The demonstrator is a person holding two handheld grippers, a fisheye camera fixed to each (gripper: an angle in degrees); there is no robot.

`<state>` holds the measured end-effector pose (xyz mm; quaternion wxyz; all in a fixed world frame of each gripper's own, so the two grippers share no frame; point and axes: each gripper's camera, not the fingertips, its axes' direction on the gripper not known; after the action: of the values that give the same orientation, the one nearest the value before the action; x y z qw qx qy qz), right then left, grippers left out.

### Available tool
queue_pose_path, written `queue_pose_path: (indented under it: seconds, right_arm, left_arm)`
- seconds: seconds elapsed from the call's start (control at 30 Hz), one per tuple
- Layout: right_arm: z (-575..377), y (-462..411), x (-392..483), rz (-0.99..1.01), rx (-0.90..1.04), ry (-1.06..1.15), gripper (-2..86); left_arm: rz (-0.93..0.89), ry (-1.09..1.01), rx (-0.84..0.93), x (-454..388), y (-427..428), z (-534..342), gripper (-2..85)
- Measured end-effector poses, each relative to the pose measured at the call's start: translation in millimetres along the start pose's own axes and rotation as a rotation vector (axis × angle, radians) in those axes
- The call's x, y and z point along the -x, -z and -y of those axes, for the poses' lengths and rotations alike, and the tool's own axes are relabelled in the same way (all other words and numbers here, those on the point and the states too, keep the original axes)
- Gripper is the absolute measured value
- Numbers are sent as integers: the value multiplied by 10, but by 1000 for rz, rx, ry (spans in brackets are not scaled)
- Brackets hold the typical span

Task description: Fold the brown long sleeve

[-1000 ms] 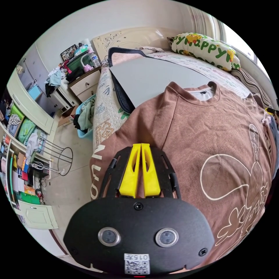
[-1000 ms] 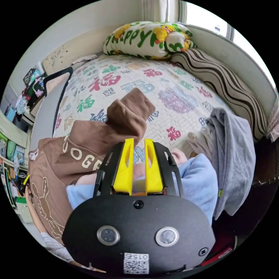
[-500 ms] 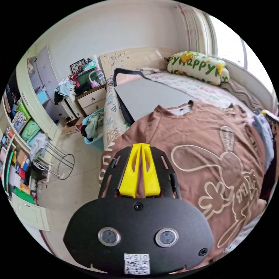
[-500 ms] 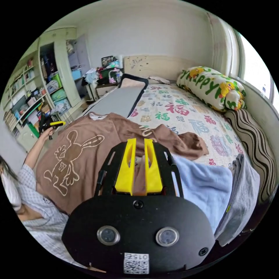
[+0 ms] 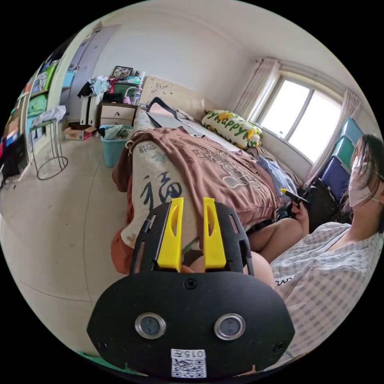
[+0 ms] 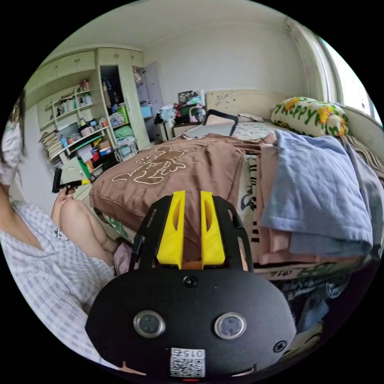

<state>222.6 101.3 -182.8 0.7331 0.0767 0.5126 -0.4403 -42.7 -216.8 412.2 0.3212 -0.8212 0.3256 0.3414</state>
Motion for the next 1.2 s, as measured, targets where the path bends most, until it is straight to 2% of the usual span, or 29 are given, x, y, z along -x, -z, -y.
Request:
queue_pose_path:
  seconds: [0.17, 0.27, 0.33, 0.43, 0.63, 0.77, 1.0, 1.2]
  right_arm:
    - [-427, -41, -82, -131, 68, -121, 115]
    - [-676, -136, -241, -62, 94, -234, 154]
    - [-832, -247, -384, 42, 112, -324, 150]
    - [-955, -285, -419, 67, 66, -378, 132]
    - [-993, -161, -302, 107, 71, -328, 25]
    - [-1010, 1, -217, 84, 71, -299, 10]
    - [-966, -197, 62, -49, 154, -248, 9]
    - [-1033, -286, 224, -73, 108, -308, 10]
  left_arm:
    - [-56, 29, -18, 65, 226, -39, 85]
    - [-79, 18, 48, 81, 109, 143, 88]
    - [-118, -17, 94, 43, -42, 284, 87]
    - [-115, -3, 89, 116, -28, 425, 76]
    - [-115, -25, 81, 198, 198, 581, 18]
    - [-86, -27, 66, 271, 360, 622, 8]
    - [28, -39, 130, 553, 96, 719, 4]
    - [49, -41, 107, 897, 12, 629, 4]
